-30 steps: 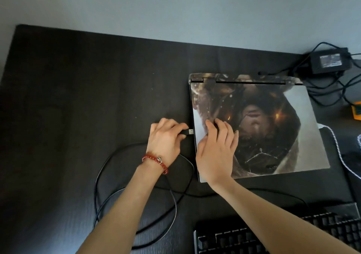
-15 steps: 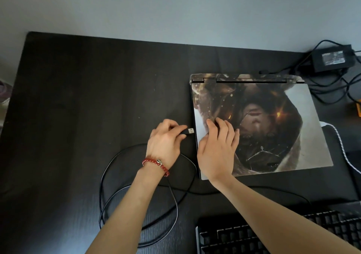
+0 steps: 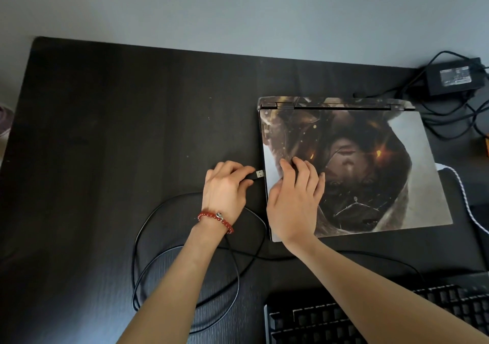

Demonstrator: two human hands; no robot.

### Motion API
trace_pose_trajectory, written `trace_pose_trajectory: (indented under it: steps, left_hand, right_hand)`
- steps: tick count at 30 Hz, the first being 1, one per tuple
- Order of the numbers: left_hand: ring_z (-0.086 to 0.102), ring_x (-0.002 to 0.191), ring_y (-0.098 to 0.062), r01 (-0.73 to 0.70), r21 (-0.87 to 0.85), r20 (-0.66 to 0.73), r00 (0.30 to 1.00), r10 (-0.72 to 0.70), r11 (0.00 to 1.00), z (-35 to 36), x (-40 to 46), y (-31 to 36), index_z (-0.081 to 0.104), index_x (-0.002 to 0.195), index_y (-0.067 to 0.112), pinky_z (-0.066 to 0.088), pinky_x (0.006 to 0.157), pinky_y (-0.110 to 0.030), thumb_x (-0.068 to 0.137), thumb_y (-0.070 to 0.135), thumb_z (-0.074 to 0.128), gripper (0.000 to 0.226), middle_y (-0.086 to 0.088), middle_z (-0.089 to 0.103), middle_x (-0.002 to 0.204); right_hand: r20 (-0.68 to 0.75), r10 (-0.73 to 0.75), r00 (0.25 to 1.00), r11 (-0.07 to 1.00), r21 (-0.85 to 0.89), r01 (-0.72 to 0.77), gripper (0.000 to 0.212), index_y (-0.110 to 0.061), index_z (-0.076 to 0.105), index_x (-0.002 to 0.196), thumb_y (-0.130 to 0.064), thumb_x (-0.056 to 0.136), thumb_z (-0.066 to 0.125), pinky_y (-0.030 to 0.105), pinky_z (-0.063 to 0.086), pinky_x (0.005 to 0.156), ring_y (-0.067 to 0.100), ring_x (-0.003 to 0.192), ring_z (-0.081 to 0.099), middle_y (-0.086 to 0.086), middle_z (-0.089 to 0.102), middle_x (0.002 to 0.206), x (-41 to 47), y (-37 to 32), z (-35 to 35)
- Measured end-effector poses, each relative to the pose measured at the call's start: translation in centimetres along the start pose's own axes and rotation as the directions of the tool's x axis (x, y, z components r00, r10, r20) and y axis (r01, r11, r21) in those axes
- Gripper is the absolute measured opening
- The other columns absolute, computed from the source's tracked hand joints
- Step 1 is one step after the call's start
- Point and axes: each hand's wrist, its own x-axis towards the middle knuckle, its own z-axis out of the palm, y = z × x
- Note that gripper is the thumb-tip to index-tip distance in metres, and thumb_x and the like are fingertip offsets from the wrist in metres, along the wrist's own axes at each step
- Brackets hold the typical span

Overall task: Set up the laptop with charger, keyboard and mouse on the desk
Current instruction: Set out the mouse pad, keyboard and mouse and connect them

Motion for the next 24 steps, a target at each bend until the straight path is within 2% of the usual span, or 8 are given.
trace_pose_trajectory:
  steps: [6, 16, 21, 24]
  left_hand:
    - [0.060, 0.085, -0.027, -0.039, -0.001, 0.021, 0.999, 0.039, 0.999, -0.1, 0.5, 0.0, 0.071, 0.098, 0.015, 0.033, 0.079, -0.031, 0.076, 0.005, 0.068, 0.024, -0.007, 0.068, 0.088]
    - [0.058, 0.087, -0.031, -0.041, -0.019, 0.058, 0.997, 0.042, 0.999, -0.1, 1.4, -0.3, 0.070, 0.100, 0.008, 0.032, 0.085, -0.030, 0.077, 0.003, 0.066, 0.024, -0.014, 0.064, 0.086]
    - [0.061, 0.081, -0.031, -0.005, -0.086, 0.009, 1.000, 0.006, 0.996, 0.2, 0.8, 0.3, 0.071, 0.090, 0.005, 0.041, 0.081, -0.032, 0.072, 0.002, 0.071, 0.019, -0.014, 0.066, 0.081]
    - [0.061, 0.081, -0.031, -0.023, -0.071, 0.008, 1.000, 0.024, 0.997, 0.2, 0.8, 0.2, 0.071, 0.090, 0.005, 0.040, 0.081, -0.032, 0.072, 0.001, 0.070, 0.018, -0.014, 0.066, 0.081]
  right_hand:
    - [0.011, 0.001, 1.000, 1.000, -0.005, 0.000, 0.042, -0.013, 0.049, 0.123, -0.020, 0.085, 0.032, 0.057, 0.027, 0.109, 0.034, 0.126, 0.043, 0.013, 0.052, 0.128, 0.0, -0.1, -0.2]
    - [0.038, 0.005, 0.999, 1.000, -0.002, -0.005, 0.040, -0.012, 0.048, 0.125, -0.015, 0.085, 0.042, 0.058, 0.024, 0.110, 0.034, 0.128, 0.040, 0.014, 0.050, 0.131, 0.0, -0.2, -0.2]
    - [0.033, 0.001, 0.999, 1.000, -0.008, 0.000, 0.042, -0.013, 0.049, 0.124, -0.019, 0.085, 0.034, 0.058, 0.025, 0.110, 0.034, 0.127, 0.041, 0.014, 0.051, 0.130, 0.0, -0.1, -0.2]
    - [0.029, 0.002, 1.000, 1.000, -0.004, -0.002, 0.042, -0.013, 0.049, 0.124, -0.019, 0.085, 0.032, 0.058, 0.025, 0.110, 0.034, 0.127, 0.041, 0.013, 0.052, 0.129, 0.0, -0.1, -0.2]
